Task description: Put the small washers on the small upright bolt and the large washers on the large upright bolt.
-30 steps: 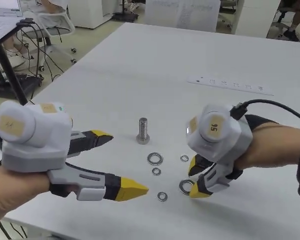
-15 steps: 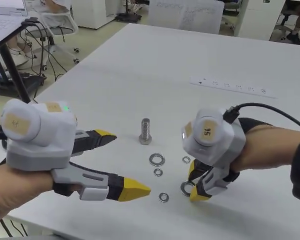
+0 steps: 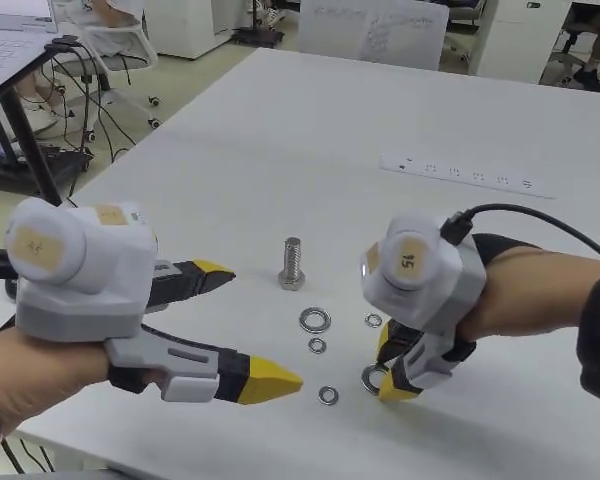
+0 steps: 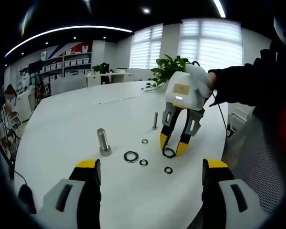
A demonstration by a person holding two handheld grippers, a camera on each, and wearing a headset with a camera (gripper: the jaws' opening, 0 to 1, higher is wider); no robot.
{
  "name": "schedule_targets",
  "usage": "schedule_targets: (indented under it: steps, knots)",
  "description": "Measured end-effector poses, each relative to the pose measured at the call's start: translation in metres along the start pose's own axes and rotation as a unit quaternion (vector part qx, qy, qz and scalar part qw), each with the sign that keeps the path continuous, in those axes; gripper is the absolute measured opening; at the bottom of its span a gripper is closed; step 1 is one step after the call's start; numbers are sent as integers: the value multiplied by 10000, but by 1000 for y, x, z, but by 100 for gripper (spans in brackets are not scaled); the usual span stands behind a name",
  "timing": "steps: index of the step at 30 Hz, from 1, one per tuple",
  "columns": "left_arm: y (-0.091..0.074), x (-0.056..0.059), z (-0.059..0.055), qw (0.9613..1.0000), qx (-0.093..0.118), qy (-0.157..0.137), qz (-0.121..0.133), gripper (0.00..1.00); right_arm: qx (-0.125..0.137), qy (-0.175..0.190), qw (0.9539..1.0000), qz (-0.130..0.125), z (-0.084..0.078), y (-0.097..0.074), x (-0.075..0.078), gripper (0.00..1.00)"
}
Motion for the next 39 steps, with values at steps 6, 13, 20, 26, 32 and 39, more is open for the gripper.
schedule_targets:
  steps: [6, 13, 20, 26, 32, 39]
  knots:
    - [1, -1, 0, 9999, -50, 89, 40, 88, -55, 96, 9999, 31, -2, -1, 1, 23]
    - [-1, -6, 2, 9997, 0, 155, 198, 88, 87, 102, 9999, -88, 4, -18, 5, 23]
    - [-4, -12, 2, 9991, 9, 212, 363, 88, 170, 118, 9996, -199, 6, -33, 9, 23]
    - [-6, -17, 2, 9975, -43, 395, 584, 89, 276, 117, 9989, -369, 10, -53, 17, 23]
    - [-6, -21, 0, 9960, -86, 529, 721, 89, 368, 151, 9977, -557, 16, -73, 32, 23]
    - [-8, -27, -7, 9943, -164, 597, 869, 89, 499, 155, 9960, -727, 29, -92, 50, 23]
Point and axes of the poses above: the centre of the closed fingertips' face, and the gripper's own axes: y roughly forward along the fingers, x roughly to its right, z roughly out of its top, the point moved 4 cm from there along -y, roughly backward along the fingers, and after that the axes turned 9 degrees about -x, right-handed, at the moved point
